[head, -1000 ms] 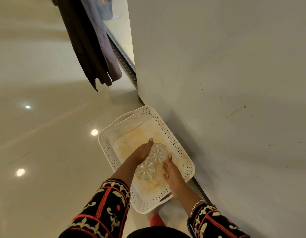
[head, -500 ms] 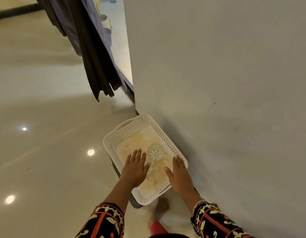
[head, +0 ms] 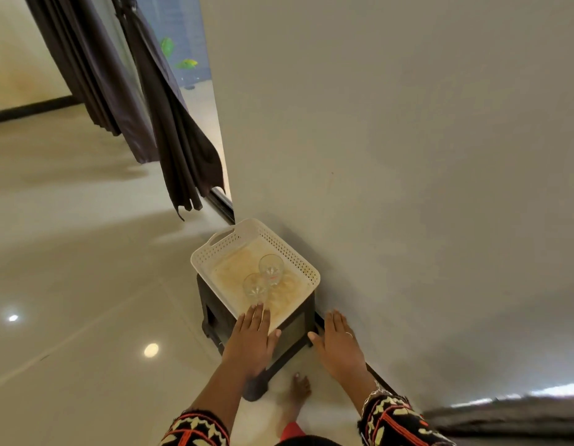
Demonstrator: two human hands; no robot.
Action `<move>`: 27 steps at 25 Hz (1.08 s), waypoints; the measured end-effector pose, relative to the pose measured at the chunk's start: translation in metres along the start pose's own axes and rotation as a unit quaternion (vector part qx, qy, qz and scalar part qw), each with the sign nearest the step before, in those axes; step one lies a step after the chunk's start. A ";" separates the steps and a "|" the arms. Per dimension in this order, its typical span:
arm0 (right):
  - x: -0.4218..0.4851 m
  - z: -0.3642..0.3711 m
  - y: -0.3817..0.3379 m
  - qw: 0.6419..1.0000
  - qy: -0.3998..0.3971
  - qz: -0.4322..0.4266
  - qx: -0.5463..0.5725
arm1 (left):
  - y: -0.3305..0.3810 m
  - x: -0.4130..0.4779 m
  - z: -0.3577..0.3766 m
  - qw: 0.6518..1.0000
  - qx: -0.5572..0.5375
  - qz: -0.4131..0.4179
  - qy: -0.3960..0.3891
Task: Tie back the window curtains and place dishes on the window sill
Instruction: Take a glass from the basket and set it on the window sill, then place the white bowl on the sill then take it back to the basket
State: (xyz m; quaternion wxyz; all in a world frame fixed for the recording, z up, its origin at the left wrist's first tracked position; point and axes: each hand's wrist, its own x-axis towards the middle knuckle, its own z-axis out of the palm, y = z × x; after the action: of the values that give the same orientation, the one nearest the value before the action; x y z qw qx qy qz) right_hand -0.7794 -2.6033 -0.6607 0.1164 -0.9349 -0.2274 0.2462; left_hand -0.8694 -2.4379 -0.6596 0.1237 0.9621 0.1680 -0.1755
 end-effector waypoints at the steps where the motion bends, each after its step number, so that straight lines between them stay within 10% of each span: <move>1: -0.017 0.003 0.007 1.000 0.008 0.001 0.003 | 0.006 -0.013 0.003 1.000 0.008 0.008 0.001; 27: -0.354 -0.012 0.339 0.991 -0.031 0.080 0.099 | 0.387 -0.195 0.124 0.967 0.019 0.238 -0.086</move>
State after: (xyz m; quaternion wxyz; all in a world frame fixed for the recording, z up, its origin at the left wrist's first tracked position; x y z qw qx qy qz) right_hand -0.9229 -3.0698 -0.6183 0.1813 -0.9258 -0.1302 0.3052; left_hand -0.9364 -2.8830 -0.6288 0.1577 0.9577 -0.0806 -0.2267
